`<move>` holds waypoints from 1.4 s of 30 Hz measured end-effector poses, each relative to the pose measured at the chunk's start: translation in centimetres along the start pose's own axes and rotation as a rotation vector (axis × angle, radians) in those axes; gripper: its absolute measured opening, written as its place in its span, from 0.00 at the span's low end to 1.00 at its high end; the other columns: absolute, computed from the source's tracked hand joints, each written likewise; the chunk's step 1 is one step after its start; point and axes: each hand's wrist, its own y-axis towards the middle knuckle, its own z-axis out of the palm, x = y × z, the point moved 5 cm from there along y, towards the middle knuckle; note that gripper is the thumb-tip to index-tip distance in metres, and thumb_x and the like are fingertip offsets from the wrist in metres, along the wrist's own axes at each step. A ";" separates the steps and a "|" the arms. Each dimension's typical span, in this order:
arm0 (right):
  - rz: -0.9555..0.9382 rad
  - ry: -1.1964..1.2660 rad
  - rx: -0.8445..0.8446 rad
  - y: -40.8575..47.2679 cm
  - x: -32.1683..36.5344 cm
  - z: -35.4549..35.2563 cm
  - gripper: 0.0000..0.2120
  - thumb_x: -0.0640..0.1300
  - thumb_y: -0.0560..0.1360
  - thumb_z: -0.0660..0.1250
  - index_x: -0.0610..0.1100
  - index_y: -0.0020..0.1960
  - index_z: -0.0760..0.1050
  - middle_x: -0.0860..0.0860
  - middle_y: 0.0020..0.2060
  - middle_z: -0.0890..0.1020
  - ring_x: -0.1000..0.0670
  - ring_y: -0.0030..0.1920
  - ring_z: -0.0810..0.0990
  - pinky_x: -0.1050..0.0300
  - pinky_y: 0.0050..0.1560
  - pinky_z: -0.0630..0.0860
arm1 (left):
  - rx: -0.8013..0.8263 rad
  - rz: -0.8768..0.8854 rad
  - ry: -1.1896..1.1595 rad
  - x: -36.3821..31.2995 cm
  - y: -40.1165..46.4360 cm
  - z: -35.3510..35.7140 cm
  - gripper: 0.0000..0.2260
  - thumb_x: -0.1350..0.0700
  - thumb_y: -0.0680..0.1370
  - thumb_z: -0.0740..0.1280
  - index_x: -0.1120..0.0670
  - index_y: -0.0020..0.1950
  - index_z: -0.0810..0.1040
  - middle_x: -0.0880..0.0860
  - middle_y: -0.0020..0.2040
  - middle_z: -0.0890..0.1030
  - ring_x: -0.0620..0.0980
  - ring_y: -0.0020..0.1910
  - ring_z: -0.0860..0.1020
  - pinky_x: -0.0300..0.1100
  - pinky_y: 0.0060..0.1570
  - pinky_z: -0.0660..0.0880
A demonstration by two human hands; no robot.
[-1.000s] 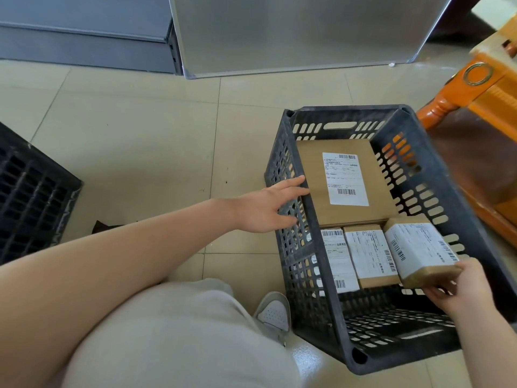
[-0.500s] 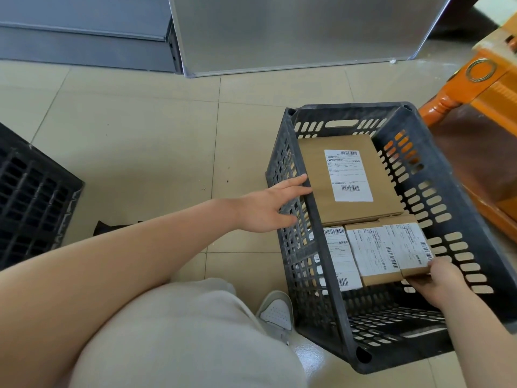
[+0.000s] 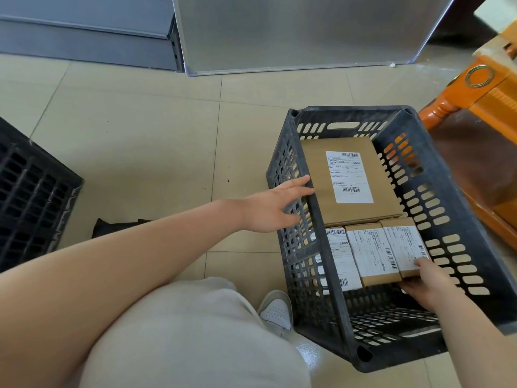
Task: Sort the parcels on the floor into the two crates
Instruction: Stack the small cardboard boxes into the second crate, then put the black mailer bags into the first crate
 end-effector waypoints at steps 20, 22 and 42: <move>-0.406 -0.225 -0.114 -9.4 5.2 7.1 0.32 0.48 0.81 0.60 0.51 0.80 0.51 0.41 0.70 0.70 0.38 0.63 0.73 0.44 0.56 0.71 | -0.025 -0.080 0.037 3.0 -3.2 -5.8 0.27 0.52 0.82 0.60 0.43 0.79 0.54 0.44 0.80 0.54 0.50 0.75 0.62 0.50 0.74 0.62; -0.488 -0.165 -0.026 -11.4 6.3 9.4 0.31 0.45 0.81 0.60 0.49 0.81 0.51 0.45 0.71 0.69 0.43 0.68 0.70 0.50 0.57 0.65 | -0.053 -0.130 0.038 4.5 -4.7 -7.8 0.25 0.52 0.83 0.60 0.45 0.79 0.57 0.46 0.78 0.60 0.48 0.74 0.65 0.43 0.70 0.64; -0.691 -0.549 0.739 -21.4 -3.8 31.9 0.29 0.35 0.80 0.61 0.48 0.78 0.59 0.50 0.72 0.70 0.52 0.71 0.69 0.57 0.66 0.66 | -0.043 -0.657 -0.009 28.5 -21.1 -2.6 0.25 0.53 0.81 0.65 0.49 0.78 0.62 0.50 0.77 0.63 0.49 0.74 0.64 0.43 0.72 0.63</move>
